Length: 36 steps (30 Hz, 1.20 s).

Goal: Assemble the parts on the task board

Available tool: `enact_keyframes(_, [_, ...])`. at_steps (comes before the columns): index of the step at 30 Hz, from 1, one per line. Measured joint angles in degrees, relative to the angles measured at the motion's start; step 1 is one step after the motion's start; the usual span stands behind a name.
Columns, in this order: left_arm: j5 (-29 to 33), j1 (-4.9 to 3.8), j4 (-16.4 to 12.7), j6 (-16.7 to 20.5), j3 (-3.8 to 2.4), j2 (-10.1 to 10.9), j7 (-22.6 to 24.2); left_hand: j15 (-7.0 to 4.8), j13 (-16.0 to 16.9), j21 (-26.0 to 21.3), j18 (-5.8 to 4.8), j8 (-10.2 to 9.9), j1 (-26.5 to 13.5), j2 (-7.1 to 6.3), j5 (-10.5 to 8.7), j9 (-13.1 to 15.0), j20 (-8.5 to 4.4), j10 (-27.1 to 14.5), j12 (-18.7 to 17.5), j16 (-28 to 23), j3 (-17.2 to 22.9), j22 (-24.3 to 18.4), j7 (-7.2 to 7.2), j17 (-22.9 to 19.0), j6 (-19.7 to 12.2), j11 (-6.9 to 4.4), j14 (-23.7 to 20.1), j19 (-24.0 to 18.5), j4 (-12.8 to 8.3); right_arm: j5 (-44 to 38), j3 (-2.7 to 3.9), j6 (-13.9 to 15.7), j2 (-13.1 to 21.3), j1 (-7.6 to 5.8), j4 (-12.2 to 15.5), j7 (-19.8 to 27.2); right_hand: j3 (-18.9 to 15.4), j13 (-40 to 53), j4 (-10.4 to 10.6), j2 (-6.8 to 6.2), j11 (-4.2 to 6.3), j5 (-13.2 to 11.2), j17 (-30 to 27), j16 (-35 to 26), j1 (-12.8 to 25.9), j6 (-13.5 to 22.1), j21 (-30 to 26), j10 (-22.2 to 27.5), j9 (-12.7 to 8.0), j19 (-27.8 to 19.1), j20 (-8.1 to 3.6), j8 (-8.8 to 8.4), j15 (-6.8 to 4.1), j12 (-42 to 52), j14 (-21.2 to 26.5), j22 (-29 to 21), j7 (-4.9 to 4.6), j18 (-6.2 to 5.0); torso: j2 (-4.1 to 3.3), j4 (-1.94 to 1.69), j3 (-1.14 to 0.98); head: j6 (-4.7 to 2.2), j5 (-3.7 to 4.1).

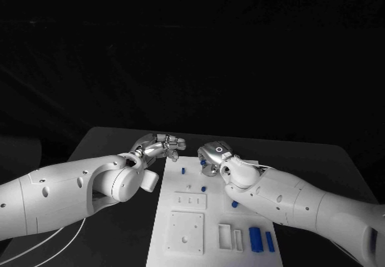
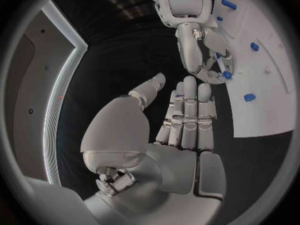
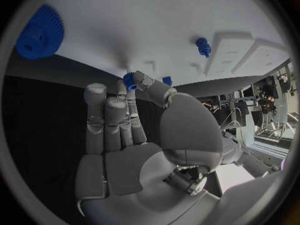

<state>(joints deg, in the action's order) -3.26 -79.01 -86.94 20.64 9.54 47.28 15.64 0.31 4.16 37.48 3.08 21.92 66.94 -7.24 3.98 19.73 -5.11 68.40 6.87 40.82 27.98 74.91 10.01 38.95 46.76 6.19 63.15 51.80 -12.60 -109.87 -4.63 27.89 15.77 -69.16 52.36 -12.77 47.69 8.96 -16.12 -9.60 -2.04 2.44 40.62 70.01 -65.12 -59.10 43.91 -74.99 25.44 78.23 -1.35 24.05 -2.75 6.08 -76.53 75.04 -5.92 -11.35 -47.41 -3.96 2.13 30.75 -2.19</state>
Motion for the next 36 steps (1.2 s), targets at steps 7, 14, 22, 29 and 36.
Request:
enact_keyframes(7, [0.0, -0.15, 0.01, 0.01, -0.01, 0.06, -0.04, 0.0, 0.0, 0.23, 0.0, 0.0, 0.0, 0.0, 0.0, 0.0, 0.01, -0.01, 0.0, 0.0, 0.0, 0.0, 0.0, 0.0, 0.0, -0.01, 0.0, 0.0, 0.0, 0.26, 0.01, -0.03, -0.28, 0.0, -0.38, 0.04, 0.39, 0.04, 0.07, -0.06, 0.0, -0.01, -0.07, 0.0, -0.07, 0.02, 0.0, 0.0, 0.04, -0.06, -0.06, -0.1, -0.02, -0.19, -0.02, 0.0, 0.01, 0.0, -0.06, 0.02, 0.02, 0.13, -0.16])
enact_keyframes(14, [0.0, -0.36, -0.17, 0.01, -0.01, 0.13, -0.07, 0.0, 0.0, 0.22, 0.0, 0.0, 0.0, 0.0, 0.0, 0.0, 0.01, -0.01, 0.0, 0.0, 0.15, 0.04, 0.0, 0.01, 0.0, -0.01, 0.0, 0.01, -0.15, 0.37, -0.01, -0.18, -0.52, 0.02, -0.86, 0.13, 0.42, 0.07, 0.04, -0.06, 0.0, 0.23, -0.14, 0.0, -0.08, 0.11, 0.0, 0.0, 0.08, -0.22, -0.22, -0.15, -0.15, -0.34, 0.1, 0.0, -0.04, 0.01, -0.1, 0.03, 0.06, 0.19, -0.29])
enact_keyframes(22, [-0.01, -0.56, -0.24, 0.01, -0.01, 0.19, -0.1, 0.0, 0.0, 0.23, 0.0, 0.0, 0.0, 0.0, 0.0, 0.05, 0.02, -0.02, -0.22, 0.0, 0.15, 0.04, 0.0, -0.05, 0.0, -0.03, 0.0, 0.01, -0.15, 0.73, -0.01, -0.32, -0.84, 0.01, -1.41, 0.45, 0.72, 0.08, 0.09, -0.06, 0.0, 0.23, -0.3, 0.0, -0.08, 0.13, 0.0, 0.0, 0.09, -0.22, -0.22, -0.2, -0.08, -0.42, 0.27, 0.0, -0.05, 0.01, -0.13, 0.1, 0.07, 0.34, -0.42])
enact_keyframes(29, [-0.05, -0.61, 0.2, 0.02, -0.01, -0.11, -0.11, 0.0, 0.0, 0.22, 0.0, 0.0, 0.0, 0.0, 0.0, 0.05, 0.02, -0.09, -0.22, 0.0, 0.15, 0.03, 0.0, -0.05, 0.0, -0.1, 0.0, 0.01, -0.15, 2.1, -0.01, -0.3, -1.01, 0.01, -1.89, 1.17, 1.45, 0.09, 0.52, -0.49, -0.04, 0.23, -0.75, 0.0, -0.24, 1.2, 0.0, 0.04, 0.08, -0.22, -0.22, -1.23, 0.22, -1.45, 0.63, 0.0, -0.68, 0.01, -0.13, 0.16, 0.1, 0.39, -0.54])
enact_keyframes(36, [-0.05, -0.61, 0.86, 0.02, 0.05, -0.51, -0.15, 0.13, 0.0, 0.22, 0.0, -0.23, -0.35, 0.15, 0.0, 0.05, 0.03, -0.13, -0.22, 0.0, 0.15, 0.03, 0.0, -0.05, 0.0, -0.06, -0.13, 0.01, -0.15, 4.44, -0.06, 0.3, -0.62, 0.09, -1.7, 1.8, -0.51, -2.63, 2.4, -5.31, -4.43, 0.69, -1.27, 0.28, 1.48, 8.29, 0.0, 9.41, -1.69, -0.09, -0.1, -5.22, 2.29, -2.61, 1.81, -0.01, -3.88, 0.8, -0.13, 0.32, 0.1, 0.25, -0.63])
